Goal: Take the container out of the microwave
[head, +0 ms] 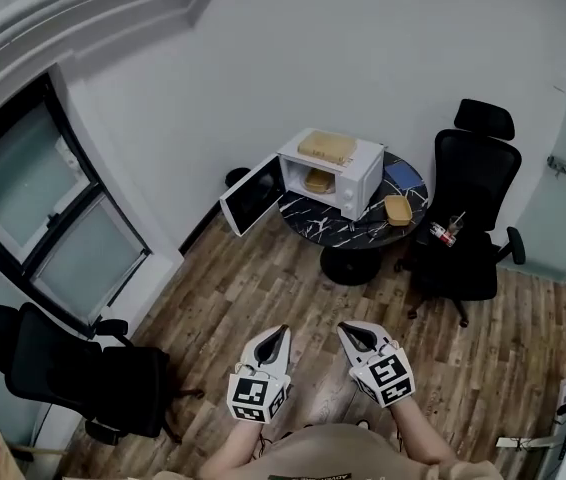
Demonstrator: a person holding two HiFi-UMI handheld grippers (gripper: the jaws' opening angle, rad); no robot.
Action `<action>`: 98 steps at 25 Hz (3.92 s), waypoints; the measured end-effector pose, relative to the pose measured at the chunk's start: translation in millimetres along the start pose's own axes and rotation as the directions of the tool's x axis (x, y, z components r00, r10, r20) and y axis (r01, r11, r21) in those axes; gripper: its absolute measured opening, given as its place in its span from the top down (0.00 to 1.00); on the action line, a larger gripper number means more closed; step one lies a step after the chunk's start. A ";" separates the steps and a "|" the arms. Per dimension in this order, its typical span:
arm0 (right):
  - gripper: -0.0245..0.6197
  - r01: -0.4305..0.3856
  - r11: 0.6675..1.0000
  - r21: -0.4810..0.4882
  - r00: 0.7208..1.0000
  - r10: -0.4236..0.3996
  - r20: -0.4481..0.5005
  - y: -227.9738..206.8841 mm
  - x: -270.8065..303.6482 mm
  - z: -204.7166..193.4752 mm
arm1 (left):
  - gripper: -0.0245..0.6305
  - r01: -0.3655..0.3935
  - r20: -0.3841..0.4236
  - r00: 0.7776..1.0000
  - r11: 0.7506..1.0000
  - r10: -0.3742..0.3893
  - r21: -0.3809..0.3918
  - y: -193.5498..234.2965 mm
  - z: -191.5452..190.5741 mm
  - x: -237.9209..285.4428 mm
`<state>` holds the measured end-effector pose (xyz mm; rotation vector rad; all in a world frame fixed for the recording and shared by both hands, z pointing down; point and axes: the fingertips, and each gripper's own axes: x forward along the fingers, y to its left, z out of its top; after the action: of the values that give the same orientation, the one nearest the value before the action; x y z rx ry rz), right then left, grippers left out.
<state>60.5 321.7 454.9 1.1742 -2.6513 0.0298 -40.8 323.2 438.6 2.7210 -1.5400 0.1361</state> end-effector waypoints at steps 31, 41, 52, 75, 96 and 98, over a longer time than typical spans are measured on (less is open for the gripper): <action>0.95 -0.022 0.999 0.033 0.999 0.024 -0.035 -142.3 127.4 -36.6 | 0.96 -0.128 -0.104 0.987 0.988 0.119 -0.090 71.7 -32.5 136.7; 0.95 -0.059 0.998 0.002 0.998 0.060 -0.029 -180.9 167.6 -42.1 | 0.96 -0.159 -0.141 0.979 0.984 0.148 -0.075 75.3 -35.3 179.6; 0.95 -0.064 0.997 -0.051 0.990 0.057 -0.132 -183.9 216.0 -60.7 | 0.96 -0.092 -0.180 0.981 0.993 0.078 -0.072 103.4 -55.7 218.9; 0.95 0.088 0.987 0.138 0.969 -0.052 -0.242 -169.4 366.0 -45.4 | 0.96 0.083 -0.157 0.983 0.995 -0.091 -0.055 283.9 -77.6 294.8; 0.95 0.012 0.985 0.174 0.985 0.019 -0.174 -343.6 468.7 -44.7 | 0.96 -0.004 -0.195 0.981 1.000 0.005 0.006 318.8 -42.5 468.3; 0.95 0.011 0.982 0.186 0.984 0.023 -0.179 -364.7 477.3 -49.0 | 0.96 -0.007 -0.195 0.981 1.000 0.011 0.021 319.6 -38.3 489.0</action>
<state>28.7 -266.5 582.3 1.1582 -2.5347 0.3762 -66.7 -257.7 506.2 2.6226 -1.5047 0.4076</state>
